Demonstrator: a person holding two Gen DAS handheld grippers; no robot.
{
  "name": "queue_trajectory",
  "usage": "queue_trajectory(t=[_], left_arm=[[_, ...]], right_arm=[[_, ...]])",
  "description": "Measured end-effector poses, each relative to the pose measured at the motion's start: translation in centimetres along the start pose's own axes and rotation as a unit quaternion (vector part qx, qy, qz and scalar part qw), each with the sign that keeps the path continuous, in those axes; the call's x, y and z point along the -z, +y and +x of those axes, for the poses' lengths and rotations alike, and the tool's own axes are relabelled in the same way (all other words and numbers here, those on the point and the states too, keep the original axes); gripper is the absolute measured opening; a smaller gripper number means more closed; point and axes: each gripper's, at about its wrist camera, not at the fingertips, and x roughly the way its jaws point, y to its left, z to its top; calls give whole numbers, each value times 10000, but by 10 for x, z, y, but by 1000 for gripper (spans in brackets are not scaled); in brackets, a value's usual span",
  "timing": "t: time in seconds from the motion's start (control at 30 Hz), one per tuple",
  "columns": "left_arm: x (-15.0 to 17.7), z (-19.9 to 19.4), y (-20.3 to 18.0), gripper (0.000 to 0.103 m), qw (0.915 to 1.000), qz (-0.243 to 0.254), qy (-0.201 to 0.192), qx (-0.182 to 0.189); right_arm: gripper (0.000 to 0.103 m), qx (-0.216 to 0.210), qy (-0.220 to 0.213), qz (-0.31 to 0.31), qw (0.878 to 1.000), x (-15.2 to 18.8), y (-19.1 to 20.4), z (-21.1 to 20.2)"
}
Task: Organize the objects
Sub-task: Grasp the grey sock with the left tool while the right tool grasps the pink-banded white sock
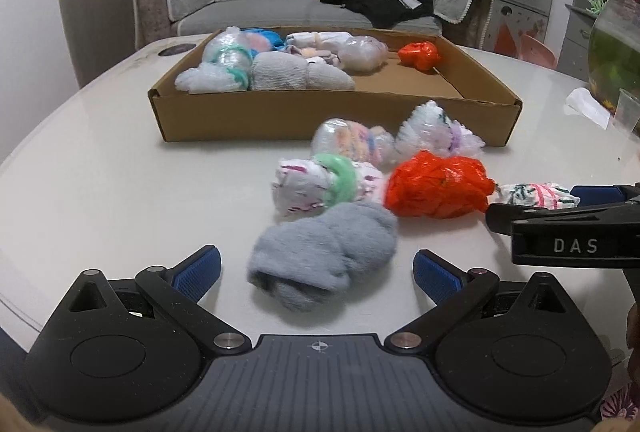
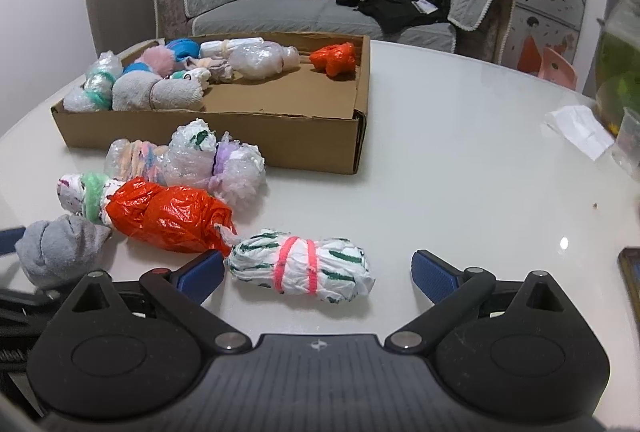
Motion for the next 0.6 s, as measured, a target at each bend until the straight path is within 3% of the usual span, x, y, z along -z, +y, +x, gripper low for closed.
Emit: queue_trajectory(t=[0.4,0.5,0.6], left_arm=[[-6,1,6,101,9985,-534,-44,-124],[-9,0,8,93,9977,-665,-77,-59],[-12,-1,11,77,9972,-738,-134,37]], right_arm=[[75,100,-251,178,9995,6,-1,-9],[67,110,-276,152,9994,6,1,-9],[66,124,-310,133,9994,7,3,-9]])
